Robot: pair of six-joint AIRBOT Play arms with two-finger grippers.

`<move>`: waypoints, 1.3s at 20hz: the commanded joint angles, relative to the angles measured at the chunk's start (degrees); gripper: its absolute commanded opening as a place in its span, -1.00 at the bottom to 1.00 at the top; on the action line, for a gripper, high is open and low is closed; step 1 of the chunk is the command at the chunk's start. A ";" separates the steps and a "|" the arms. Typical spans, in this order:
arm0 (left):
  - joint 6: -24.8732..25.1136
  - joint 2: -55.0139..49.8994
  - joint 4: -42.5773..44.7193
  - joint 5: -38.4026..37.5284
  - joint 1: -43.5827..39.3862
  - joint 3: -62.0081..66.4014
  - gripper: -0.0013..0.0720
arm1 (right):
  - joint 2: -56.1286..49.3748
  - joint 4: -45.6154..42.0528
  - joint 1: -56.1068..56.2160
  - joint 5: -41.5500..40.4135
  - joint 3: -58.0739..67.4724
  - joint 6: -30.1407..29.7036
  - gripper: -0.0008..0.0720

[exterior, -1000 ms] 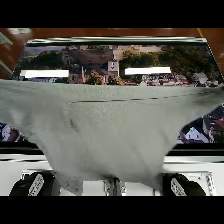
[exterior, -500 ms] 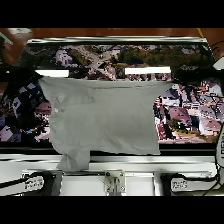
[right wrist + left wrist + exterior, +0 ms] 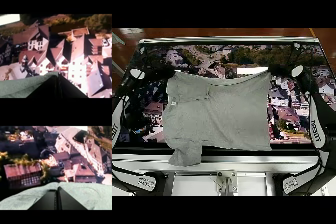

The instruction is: Fold the shirts.

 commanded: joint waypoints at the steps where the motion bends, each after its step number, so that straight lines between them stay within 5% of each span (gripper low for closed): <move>1: 0.11 -3.74 -0.35 2.95 -1.03 -0.02 -0.89 | -3.23 0.11 1.46 -4.48 0.00 1.81 -0.84; 5: 0.15 -4.04 -0.28 -6.49 0.55 0.00 -0.89 | -3.26 -1.75 0.35 5.27 0.00 3.28 -0.84; 9: 0.07 -4.02 2.54 -22.60 5.97 0.17 -0.89 | -1.25 -13.35 -2.78 22.75 0.04 8.17 -0.84; 15: -2.91 -4.24 6.54 -34.29 9.66 0.15 -0.89 | -2.58 -12.98 -3.23 41.99 -0.02 16.09 -0.84; 22: -4.96 -4.42 7.19 -39.52 9.68 0.11 -0.89 | -3.76 -14.45 -1.84 42.66 0.00 19.76 -0.74; 23: -6.91 -4.33 7.50 -39.80 9.92 0.13 -0.76 | -3.67 -14.05 -1.84 43.32 0.02 19.76 -0.13; 24: -8.72 -4.20 7.65 -40.72 10.38 0.48 0.04 | -3.43 -13.29 -1.88 44.46 0.04 19.32 0.71; 25: -9.94 -4.02 8.13 -42.84 11.06 1.31 0.76 | -2.64 -13.51 -1.90 46.10 0.04 17.66 0.85; 26: -10.54 -3.78 9.31 -46.60 12.07 2.86 0.85 | -1.11 -14.47 -1.88 48.98 0.04 14.67 0.85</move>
